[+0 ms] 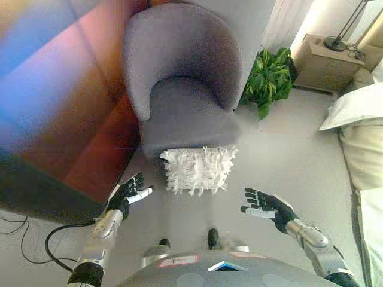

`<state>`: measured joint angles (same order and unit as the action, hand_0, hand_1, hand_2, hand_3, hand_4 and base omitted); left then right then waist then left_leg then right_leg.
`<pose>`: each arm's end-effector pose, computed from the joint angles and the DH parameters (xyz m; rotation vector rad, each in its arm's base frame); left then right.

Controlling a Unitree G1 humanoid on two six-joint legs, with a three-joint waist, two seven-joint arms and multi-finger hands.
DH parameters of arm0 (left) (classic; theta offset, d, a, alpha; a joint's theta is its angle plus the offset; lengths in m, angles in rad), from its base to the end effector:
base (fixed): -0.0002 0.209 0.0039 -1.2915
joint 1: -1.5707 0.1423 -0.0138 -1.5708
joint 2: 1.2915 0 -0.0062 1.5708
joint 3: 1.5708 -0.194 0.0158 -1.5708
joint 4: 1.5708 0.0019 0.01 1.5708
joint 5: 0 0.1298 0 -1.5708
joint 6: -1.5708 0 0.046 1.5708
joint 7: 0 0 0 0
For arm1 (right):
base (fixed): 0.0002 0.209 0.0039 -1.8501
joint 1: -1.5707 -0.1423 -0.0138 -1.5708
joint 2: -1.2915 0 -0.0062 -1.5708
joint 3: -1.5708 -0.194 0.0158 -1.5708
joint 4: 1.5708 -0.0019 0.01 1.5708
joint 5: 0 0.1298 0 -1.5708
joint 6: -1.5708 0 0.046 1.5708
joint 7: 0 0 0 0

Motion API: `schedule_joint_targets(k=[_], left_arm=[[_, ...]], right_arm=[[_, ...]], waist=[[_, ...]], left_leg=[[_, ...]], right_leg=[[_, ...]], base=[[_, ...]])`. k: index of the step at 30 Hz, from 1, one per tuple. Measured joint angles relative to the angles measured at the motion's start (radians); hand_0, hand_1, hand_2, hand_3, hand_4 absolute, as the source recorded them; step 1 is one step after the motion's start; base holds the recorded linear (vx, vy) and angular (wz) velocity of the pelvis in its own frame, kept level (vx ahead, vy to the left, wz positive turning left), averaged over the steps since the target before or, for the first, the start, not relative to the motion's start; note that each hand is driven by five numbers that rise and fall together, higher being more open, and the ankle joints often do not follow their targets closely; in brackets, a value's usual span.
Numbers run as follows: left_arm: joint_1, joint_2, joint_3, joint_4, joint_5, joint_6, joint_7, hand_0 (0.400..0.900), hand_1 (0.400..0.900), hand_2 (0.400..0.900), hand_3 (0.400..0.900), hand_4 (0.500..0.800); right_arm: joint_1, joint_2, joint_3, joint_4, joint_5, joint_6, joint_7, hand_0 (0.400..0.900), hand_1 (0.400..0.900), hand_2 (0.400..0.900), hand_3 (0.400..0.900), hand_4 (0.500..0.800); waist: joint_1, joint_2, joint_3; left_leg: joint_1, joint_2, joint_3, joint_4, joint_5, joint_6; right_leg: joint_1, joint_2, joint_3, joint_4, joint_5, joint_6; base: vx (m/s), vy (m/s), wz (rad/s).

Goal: Pick up the pillow and put it on the sofa.

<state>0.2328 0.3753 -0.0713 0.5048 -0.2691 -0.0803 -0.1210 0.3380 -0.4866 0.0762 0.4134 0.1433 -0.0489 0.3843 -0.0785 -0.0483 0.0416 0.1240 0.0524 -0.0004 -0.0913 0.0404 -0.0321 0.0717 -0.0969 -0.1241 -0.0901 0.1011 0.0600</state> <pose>0.0970 0.2507 -0.0600 0.0826 0.6542 0.0215 0.0743 -0.2749 -0.0474 -0.2046 0.7635 0.2823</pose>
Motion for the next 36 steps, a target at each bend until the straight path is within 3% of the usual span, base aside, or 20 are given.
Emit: schedule_joint_targets(k=[26, 36], left_arm=[[-0.012, 0.0, -0.023, 0.0, -0.001, -0.001, -0.002, 0.9, 0.9, 0.9, 0.9, 0.8], [-0.036, -0.003, -0.031, 0.0, -0.012, -0.007, -0.001, 0.9, 0.9, 0.9, 0.9, 0.8]], right_arm=[[-0.009, 0.0, 0.039, -0.01, 0.003, -0.001, 0.0, 0.9, 0.9, 0.9, 0.9, 0.8], [-0.031, -0.004, 0.038, -0.024, 0.011, -0.002, 0.0, 0.9, 0.9, 0.9, 0.9, 0.8]], waist=[[-0.001, 0.019, 0.01], [-0.001, 0.039, 0.041]], left_leg=[[-0.002, 0.006, 0.006, 0.0, -0.003, -0.002], [-0.043, 0.033, 0.004, 0.064, -0.022, -0.02]], right_leg=[[-0.006, 0.006, 0.006, 0.0, 0.0, -0.001], [-0.026, 0.035, 0.006, 0.005, -0.006, -0.013]], base=[[0.0, -0.014, 0.0], [-0.01, -0.117, -0.03]])
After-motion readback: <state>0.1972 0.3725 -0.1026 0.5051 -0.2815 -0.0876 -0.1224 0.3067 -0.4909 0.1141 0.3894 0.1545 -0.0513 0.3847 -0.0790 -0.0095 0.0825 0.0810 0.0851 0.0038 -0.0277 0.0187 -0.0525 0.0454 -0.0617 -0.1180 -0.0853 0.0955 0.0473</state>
